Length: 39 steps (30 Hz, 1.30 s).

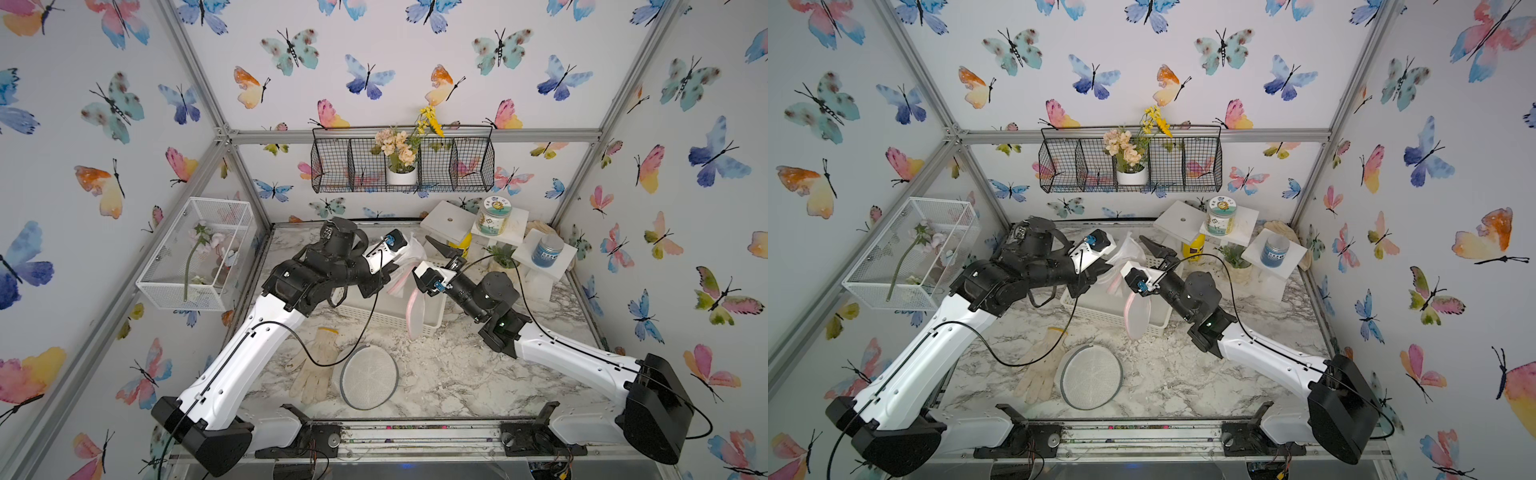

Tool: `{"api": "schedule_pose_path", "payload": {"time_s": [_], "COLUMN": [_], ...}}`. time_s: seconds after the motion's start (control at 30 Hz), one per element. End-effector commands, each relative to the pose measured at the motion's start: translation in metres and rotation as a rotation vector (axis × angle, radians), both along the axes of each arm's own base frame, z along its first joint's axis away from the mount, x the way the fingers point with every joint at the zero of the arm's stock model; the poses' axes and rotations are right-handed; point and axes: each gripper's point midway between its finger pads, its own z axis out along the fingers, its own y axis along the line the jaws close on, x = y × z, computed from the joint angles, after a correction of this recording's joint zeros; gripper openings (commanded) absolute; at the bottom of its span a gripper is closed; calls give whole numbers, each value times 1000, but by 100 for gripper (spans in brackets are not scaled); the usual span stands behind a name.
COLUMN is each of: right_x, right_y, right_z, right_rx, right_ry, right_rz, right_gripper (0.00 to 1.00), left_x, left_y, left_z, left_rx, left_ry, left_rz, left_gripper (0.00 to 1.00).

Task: Turn the laundry bag inside out
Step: Turn over the laundry bag.

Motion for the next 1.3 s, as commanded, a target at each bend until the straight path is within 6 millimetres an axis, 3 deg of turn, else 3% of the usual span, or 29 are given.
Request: {"api": "schedule_pose_path", "payload": {"time_s": [0.0, 0.43, 0.6, 1.07, 1.27], "right_x": [-12, -33, -42, -46, -49], "right_y": [9, 24, 29, 34, 33], "right_z": [-1, -22, -36, -61, -74], "right_rx": [-87, -250, -294, -357, -405], "right_ry": [19, 136, 186, 240, 251], "right_rz": [105, 332, 398, 446, 458], "right_gripper": [70, 63, 56, 32, 27], "left_x": [-12, -48, -49, -57, -49], "left_y": [11, 1, -1, -6, -8], "left_z": [-12, -37, -44, -39, -33], "left_rx": [130, 210, 229, 202, 186], "left_ry": [-42, -12, 3, 17, -9], "left_rz": [-71, -301, -323, -357, -328], "left_gripper": [0, 0, 0, 0, 0]}}
